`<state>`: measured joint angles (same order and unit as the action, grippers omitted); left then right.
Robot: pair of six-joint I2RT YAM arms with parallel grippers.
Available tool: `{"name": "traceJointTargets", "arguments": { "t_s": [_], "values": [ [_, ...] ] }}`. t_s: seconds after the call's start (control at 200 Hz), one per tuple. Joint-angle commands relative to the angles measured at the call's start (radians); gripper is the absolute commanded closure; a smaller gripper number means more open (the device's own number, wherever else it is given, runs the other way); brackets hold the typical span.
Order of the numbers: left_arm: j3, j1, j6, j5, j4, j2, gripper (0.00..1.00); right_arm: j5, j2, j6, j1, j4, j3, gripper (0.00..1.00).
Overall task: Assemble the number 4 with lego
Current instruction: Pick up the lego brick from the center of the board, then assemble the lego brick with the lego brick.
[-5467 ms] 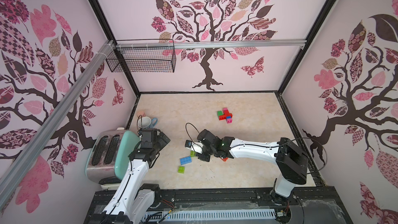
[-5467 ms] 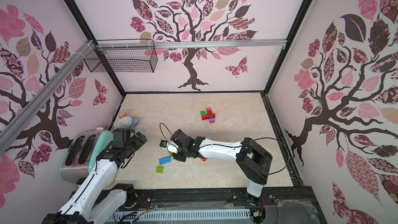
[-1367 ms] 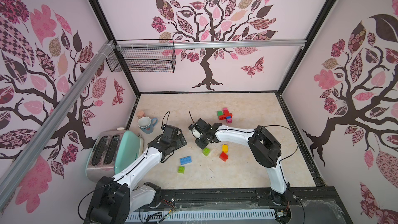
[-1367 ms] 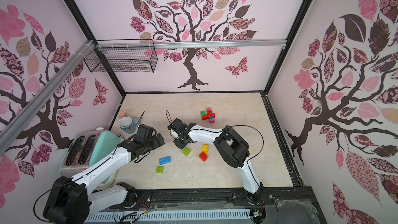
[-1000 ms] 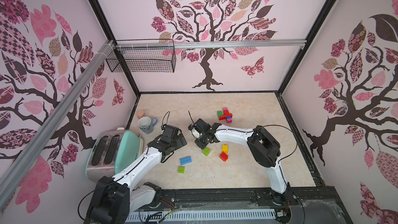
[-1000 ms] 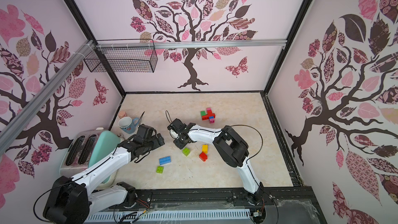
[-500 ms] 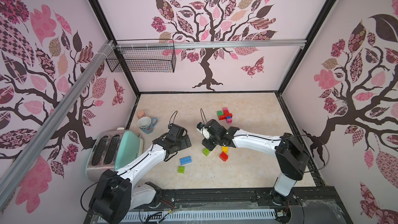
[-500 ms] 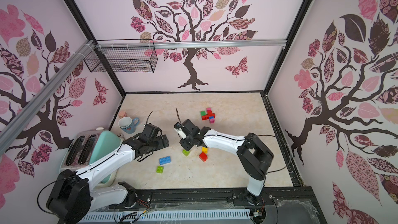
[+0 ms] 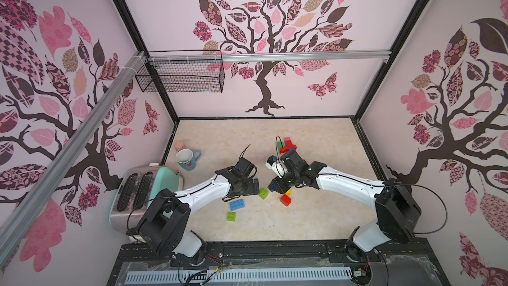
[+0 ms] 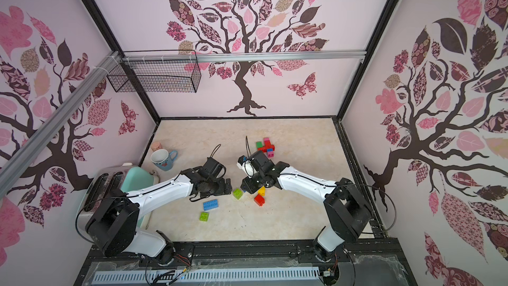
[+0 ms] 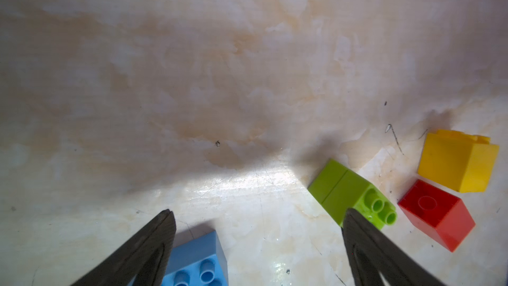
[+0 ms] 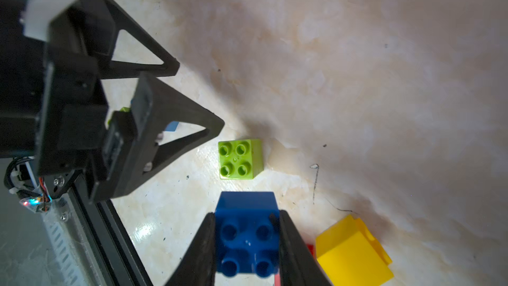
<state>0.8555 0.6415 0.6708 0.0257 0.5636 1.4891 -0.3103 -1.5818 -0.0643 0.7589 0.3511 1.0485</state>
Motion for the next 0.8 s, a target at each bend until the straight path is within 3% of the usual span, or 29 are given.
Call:
{"name": "traceJointTargets", "arguments": {
  "t_s": [0.0, 0.38, 0.795],
  "values": [
    [0.059, 0.001, -0.022, 0.025, 0.007, 0.018, 0.02, -0.059, -0.066, 0.046, 0.001, 0.048, 0.074, 1.0],
    [0.039, 0.001, -0.015, 0.013, 0.019, 0.019, 0.02, -0.082, -0.194, 0.105, 0.002, 0.09, 0.17, 1.0],
    [0.033, 0.0, -0.019, 0.002, 0.017, 0.058, 0.02, -0.03, -0.253, 0.116, 0.018, 0.094, 0.154, 1.0]
  ]
}}
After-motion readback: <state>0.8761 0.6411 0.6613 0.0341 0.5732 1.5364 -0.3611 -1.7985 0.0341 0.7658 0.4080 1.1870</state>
